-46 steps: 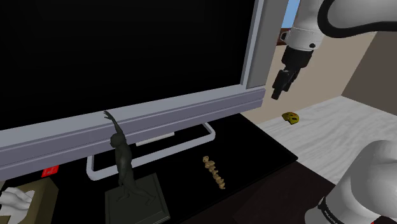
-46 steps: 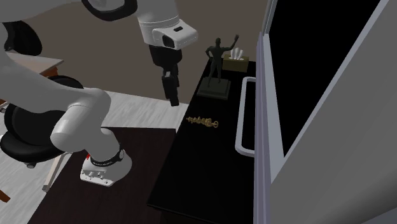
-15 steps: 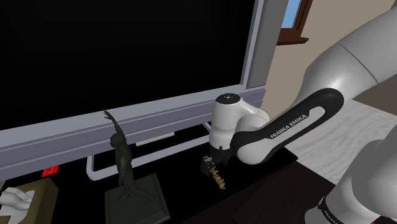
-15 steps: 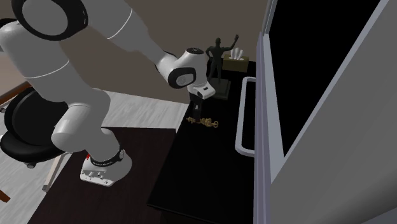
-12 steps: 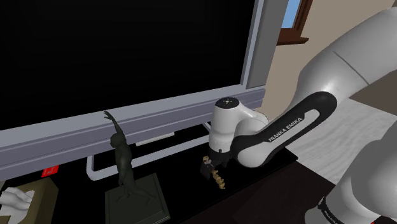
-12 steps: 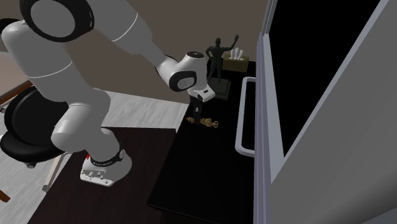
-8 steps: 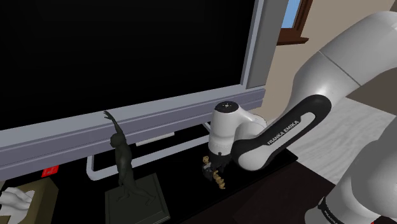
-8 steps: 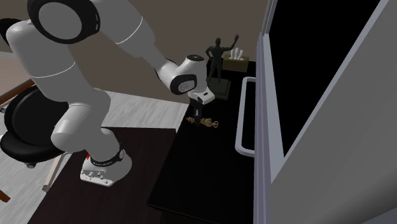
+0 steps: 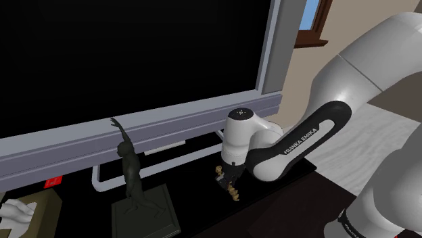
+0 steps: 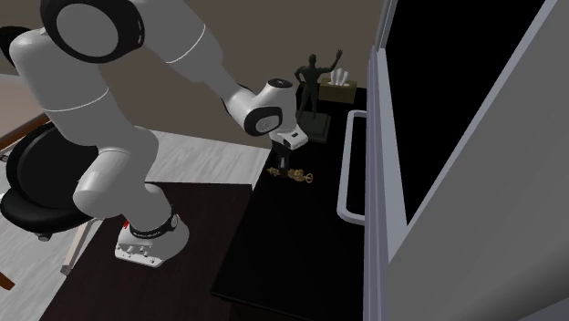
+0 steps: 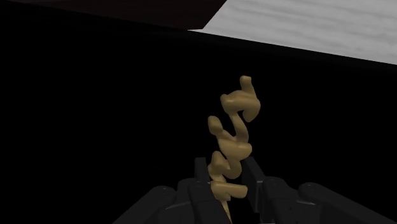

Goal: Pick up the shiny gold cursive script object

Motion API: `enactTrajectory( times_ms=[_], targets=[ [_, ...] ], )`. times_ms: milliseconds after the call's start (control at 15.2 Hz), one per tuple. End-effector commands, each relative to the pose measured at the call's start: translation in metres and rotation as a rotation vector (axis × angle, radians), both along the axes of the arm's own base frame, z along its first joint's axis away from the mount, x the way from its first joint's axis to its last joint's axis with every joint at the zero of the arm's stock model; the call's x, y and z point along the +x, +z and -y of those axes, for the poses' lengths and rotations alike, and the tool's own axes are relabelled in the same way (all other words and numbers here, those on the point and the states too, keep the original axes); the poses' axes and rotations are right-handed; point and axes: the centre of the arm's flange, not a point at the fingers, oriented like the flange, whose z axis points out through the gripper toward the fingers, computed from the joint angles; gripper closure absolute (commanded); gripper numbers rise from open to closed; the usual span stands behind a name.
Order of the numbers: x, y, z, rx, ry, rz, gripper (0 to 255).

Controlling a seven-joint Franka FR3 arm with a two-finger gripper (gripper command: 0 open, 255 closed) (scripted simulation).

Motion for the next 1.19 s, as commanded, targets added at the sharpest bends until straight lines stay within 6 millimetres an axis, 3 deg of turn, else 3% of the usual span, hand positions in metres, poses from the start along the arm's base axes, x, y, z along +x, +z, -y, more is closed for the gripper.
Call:
enactTrajectory(
  times_ms=[0, 990, 1122],
  targets=[
    [-0.001, 0.0, 0.001, 0.0, 0.0, 0.0, 255],
    [-0.001, 0.079, 0.001, 0.0, 0.0, 0.0, 255],
    [-0.001, 0.08, 0.001, 0.0, 0.0, 0.0, 255]
  ],
)
